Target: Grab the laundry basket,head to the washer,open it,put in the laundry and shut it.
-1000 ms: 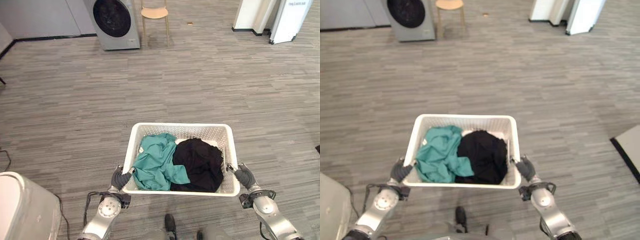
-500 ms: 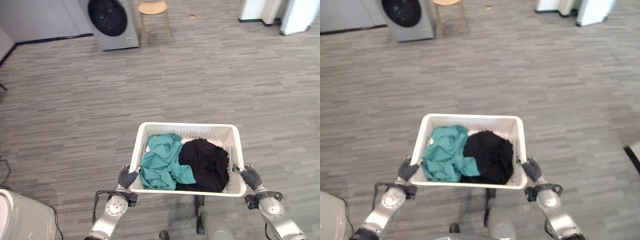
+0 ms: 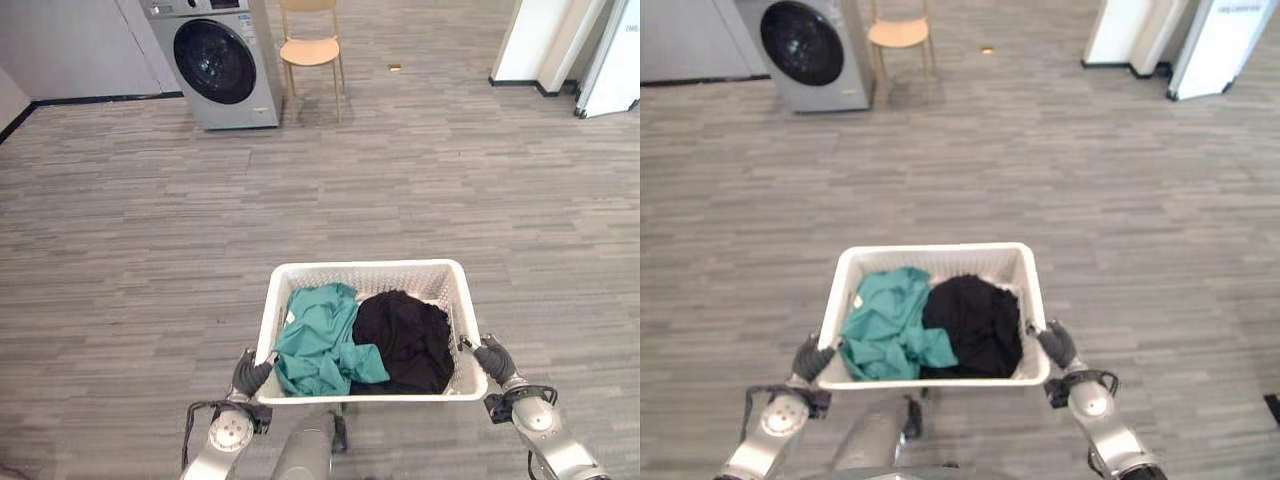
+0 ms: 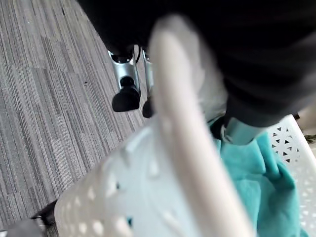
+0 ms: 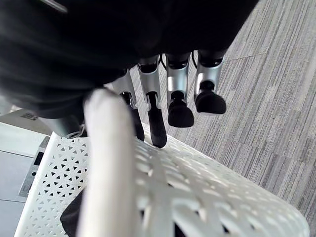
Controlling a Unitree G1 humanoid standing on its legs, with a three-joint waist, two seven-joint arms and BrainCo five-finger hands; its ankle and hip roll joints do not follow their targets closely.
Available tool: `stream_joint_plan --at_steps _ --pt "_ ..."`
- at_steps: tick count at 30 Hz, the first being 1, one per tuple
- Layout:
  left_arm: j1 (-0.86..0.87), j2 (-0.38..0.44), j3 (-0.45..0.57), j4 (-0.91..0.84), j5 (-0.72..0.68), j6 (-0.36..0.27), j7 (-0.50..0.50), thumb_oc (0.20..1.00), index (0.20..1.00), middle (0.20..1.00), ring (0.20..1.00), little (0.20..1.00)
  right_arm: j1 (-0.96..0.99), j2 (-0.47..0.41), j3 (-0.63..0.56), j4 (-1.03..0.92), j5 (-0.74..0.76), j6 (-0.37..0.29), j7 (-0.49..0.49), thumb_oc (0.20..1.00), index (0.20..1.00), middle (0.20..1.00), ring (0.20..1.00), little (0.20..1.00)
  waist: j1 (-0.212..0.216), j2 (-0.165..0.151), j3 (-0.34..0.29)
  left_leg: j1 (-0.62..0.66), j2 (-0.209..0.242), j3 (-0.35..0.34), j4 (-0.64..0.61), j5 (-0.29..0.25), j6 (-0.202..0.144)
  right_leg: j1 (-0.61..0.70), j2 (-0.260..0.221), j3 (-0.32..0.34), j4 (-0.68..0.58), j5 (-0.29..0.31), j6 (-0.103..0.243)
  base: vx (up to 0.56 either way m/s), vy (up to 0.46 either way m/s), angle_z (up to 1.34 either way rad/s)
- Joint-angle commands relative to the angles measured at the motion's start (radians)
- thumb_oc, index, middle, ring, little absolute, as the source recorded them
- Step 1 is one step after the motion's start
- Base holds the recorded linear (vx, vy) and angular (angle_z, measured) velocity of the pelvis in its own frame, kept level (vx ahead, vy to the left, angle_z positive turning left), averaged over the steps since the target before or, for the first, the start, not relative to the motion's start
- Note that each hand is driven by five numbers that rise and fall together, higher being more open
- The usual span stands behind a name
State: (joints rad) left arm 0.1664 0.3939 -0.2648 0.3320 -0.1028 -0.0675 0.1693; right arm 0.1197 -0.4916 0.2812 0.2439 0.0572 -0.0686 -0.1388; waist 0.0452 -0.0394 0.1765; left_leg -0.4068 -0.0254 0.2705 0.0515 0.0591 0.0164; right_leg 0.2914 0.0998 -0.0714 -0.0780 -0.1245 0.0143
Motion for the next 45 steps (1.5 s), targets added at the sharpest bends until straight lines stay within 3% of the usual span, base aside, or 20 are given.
stream_joint_plan --at_steps 1,4,6,7,8,12,17,22,25,26,27,28,29,30,36,37,38,41,43,45 --pt "-0.093 -0.047 -0.05 -0.154 -0.003 -0.117 -0.074 0.2 0.2 0.2 0.2 0.2 -0.045 0.038 -0.051 -0.206 0.088 -0.137 0.041 0.2 0.2 0.2 0.2 0.2 -0.003 0.038 -0.049 0.218 0.058 0.002 -0.068 0.069 -0.066 -0.083 -0.103 -0.034 0.083 -0.058 0.061 0.39 0.132 -0.67" --pt "-0.081 -0.038 -0.052 -0.16 -0.009 -0.115 -0.082 0.2 0.2 0.2 0.2 0.2 -0.04 0.059 -0.038 -0.207 0.087 -0.14 0.063 0.2 0.2 0.2 0.2 0.2 0.009 0.005 -0.081 0.222 0.029 -0.022 0.01 0.005 -0.03 -0.071 -0.16 -0.001 0.134 -0.063 0.093 0.46 0.188 -0.24" --pt "-0.086 -0.025 -0.054 -0.166 -0.012 -0.111 -0.088 0.2 0.2 0.2 0.2 0.2 -0.047 0.064 -0.028 -0.203 0.074 -0.139 0.067 0.2 0.2 0.2 0.2 0.2 0.009 -0.007 -0.085 0.246 0.012 -0.027 0.021 -0.029 -0.005 -0.118 -0.179 0.015 0.272 -0.007 0.126 0.38 0.159 -0.47" --pt "-0.103 -0.007 -0.058 -0.167 -0.007 -0.111 -0.084 0.2 0.2 0.2 0.2 0.2 -0.053 0.075 -0.024 -0.208 0.065 -0.136 0.072 0.2 0.2 0.2 0.2 0.2 -0.011 -0.002 -0.072 0.31 0.003 -0.041 0.012 -0.07 0.014 -0.245 -0.169 0.033 0.383 0.047 0.132 0.34 0.132 -0.14" --pt "-0.103 -0.008 -0.058 -0.167 -0.007 -0.111 -0.084 0.2 0.2 0.2 0.2 0.2 -0.054 0.075 -0.024 -0.208 0.065 -0.136 0.072 0.2 0.2 0.2 0.2 0.2 -0.012 -0.002 -0.072 0.311 0.003 -0.042 0.012 -0.071 0.014 -0.246 -0.169 0.033 0.386 0.045 0.133 0.29 0.087 0.12" --pt "-0.107 0.007 -0.06 -0.177 -0.008 -0.112 -0.088 0.2 0.2 0.2 0.2 0.2 -0.059 0.074 -0.02 -0.213 0.084 -0.135 0.076 0.2 0.2 0.2 0.2 0.2 -0.042 0.013 -0.055 0.404 0.0 -0.067 -0.008 -0.12 0.021 -0.351 -0.133 0.009 0.318 0.022 0.107 0.27 0.016 0.37" --pt "-0.103 0.001 -0.049 -0.17 -0.006 -0.112 -0.084 0.2 0.2 0.2 0.2 0.2 -0.059 0.076 -0.017 -0.211 0.1 -0.133 0.078 0.2 0.2 0.2 0.2 0.2 -0.081 0.009 -0.029 0.513 -0.013 -0.106 -0.024 -0.188 0.014 -0.458 -0.122 -0.043 0.148 0.093 0.122 0.31 -0.05 0.3" --pt "-0.108 -0.008 -0.049 -0.161 0.004 -0.121 -0.092 0.2 0.2 0.2 0.2 0.2 -0.039 0.079 -0.026 -0.211 0.099 -0.141 0.081 0.2 0.2 0.2 0.2 0.2 -0.1 0.001 -0.042 0.587 -0.014 -0.159 -0.008 -0.248 -0.006 -0.469 -0.141 -0.033 0.108 0.147 0.125 0.37 -0.148 0.61" --pt "-0.12 -0.021 -0.059 -0.149 -0.003 -0.12 -0.088 0.2 0.2 0.2 0.2 0.2 -0.03 0.067 -0.029 -0.214 0.105 -0.151 0.076 0.2 0.2 0.2 0.2 0.2 -0.108 0.011 -0.057 0.587 0.028 -0.172 0.049 -0.221 -0.049 -0.443 -0.138 -0.041 0.132 0.143 0.099 0.37 -0.26 0.6" --pt "-0.122 -0.023 -0.059 -0.145 -0.005 -0.122 -0.087 0.2 0.2 0.2 0.2 0.2 -0.03 0.061 -0.03 -0.215 0.105 -0.153 0.073 0.2 0.2 0.2 0.2 0.2 -0.115 0.017 -0.065 0.586 0.052 -0.168 0.071 -0.192 -0.074 -0.429 -0.134 -0.053 0.132 0.135 0.089 0.42 -0.327 1.0" --pt "-0.119 -0.024 -0.061 -0.145 -0.014 -0.121 -0.089 0.2 0.2 0.2 0.2 0.2 -0.026 0.049 -0.032 -0.226 0.115 -0.157 0.076 0.2 0.2 0.2 0.2 0.2 -0.116 0.021 -0.071 0.556 0.079 -0.169 0.177 -0.13 -0.095 -0.391 -0.124 -0.062 0.123 0.114 0.067 0.38 -0.306 0.93" --pt "-0.12 -0.023 -0.061 -0.141 -0.013 -0.12 -0.09 0.2 0.2 0.2 0.2 0.2 -0.026 0.041 -0.032 -0.231 0.118 -0.156 0.075 0.2 0.2 0.2 0.2 0.2 -0.116 0.02 -0.071 0.533 0.086 -0.173 0.235 -0.1 -0.101 -0.367 -0.116 -0.063 0.115 0.104 0.058 0.26 -0.216 0.2" --pt "-0.12 -0.023 -0.062 -0.14 -0.013 -0.12 -0.09 0.2 0.2 0.2 0.2 0.2 -0.025 0.04 -0.032 -0.232 0.118 -0.156 0.075 0.2 0.2 0.2 0.2 0.2 -0.117 0.021 -0.07 0.529 0.087 -0.175 0.242 -0.103 -0.102 -0.366 -0.115 -0.065 0.113 0.104 0.057 0.26 -0.204 -0.06" --pt "-0.124 -0.025 -0.063 -0.136 -0.016 -0.118 -0.087 0.2 0.2 0.2 0.2 0.2 -0.023 0.03 -0.034 -0.227 0.12 -0.147 0.073 0.2 0.2 0.2 0.2 0.2 -0.114 0.014 -0.066 0.492 0.102 -0.159 0.299 -0.058 -0.096 -0.331 -0.114 -0.067 0.108 0.082 0.041 0.24 -0.164 -0.15" --pt "-0.122 -0.033 -0.068 -0.134 -0.015 -0.116 -0.087 0.2 0.2 0.2 0.2 0.2 -0.025 0.019 -0.047 -0.237 0.121 -0.148 0.066 0.2 0.2 0.2 0.2 0.2 -0.089 -0.007 -0.056 0.376 0.058 -0.133 0.241 -0.141 -0.051 -0.264 -0.131 -0.051 0.083 0.046 0.046 0.2 -0.085 -0.25" --pt "-0.124 -0.034 -0.072 -0.135 -0.011 -0.114 -0.088 0.2 0.2 0.2 0.2 0.2 -0.029 0.02 -0.051 -0.233 0.125 -0.148 0.061 0.2 0.2 0.2 0.2 0.2 -0.076 -0.008 -0.048 0.3 0.04 -0.107 0.18 -0.126 -0.048 -0.231 -0.131 -0.042 0.077 0.03 0.048 0.29 -0.053 -0.35" --pt "-0.128 -0.037 -0.076 -0.132 -0.006 -0.114 -0.085 0.2 0.2 0.2 0.2 0.2 -0.034 0.025 -0.05 -0.22 0.121 -0.146 0.052 0.2 0.2 0.2 0.2 0.2 -0.068 0.005 -0.039 0.258 0.036 -0.083 0.118 -0.066 -0.061 -0.208 -0.115 -0.033 0.075 0.017 0.046 0.29 -0.055 -0.22" --pt "-0.13 -0.04 -0.077 -0.133 -0.002 -0.113 -0.087 0.2 0.2 0.2 0.2 0.2 -0.039 0.029 -0.052 -0.212 0.113 -0.144 0.045 0.2 0.2 0.2 0.2 0.2 -0.06 0.013 -0.036 0.238 0.036 -0.045 0.07 -0.02 -0.07 -0.181 -0.105 -0.023 0.076 0.003 0.044 0.21 0.013 -0.16" --pt "-0.122 -0.04 -0.071 -0.138 0.005 -0.114 -0.087 0.2 0.2 0.2 0.2 0.2 -0.041 0.033 -0.053 -0.215 0.11 -0.144 0.045 0.2 0.2 0.2 0.2 0.2 -0.05 0.016 -0.04 0.237 0.031 -0.027 0.055 -0.003 -0.072 -0.154 -0.096 -0.003 0.08 -0.011 0.041 0.28 0.069 -0.45" --pt "-0.099 -0.035 -0.065 -0.148 0.005 -0.115 -0.095 0.2 0.2 0.2 0.2 0.2 -0.047 0.046 -0.04 -0.208 0.109 -0.141 0.059 0.2 0.2 0.2 0.2 0.2 -0.042 0.018 -0.056 0.278 0.017 -0.053 0.038 -0.034 -0.05 -0.122 -0.104 0.03 0.101 -0.037 0.051 0.4 0.163 -0.63"
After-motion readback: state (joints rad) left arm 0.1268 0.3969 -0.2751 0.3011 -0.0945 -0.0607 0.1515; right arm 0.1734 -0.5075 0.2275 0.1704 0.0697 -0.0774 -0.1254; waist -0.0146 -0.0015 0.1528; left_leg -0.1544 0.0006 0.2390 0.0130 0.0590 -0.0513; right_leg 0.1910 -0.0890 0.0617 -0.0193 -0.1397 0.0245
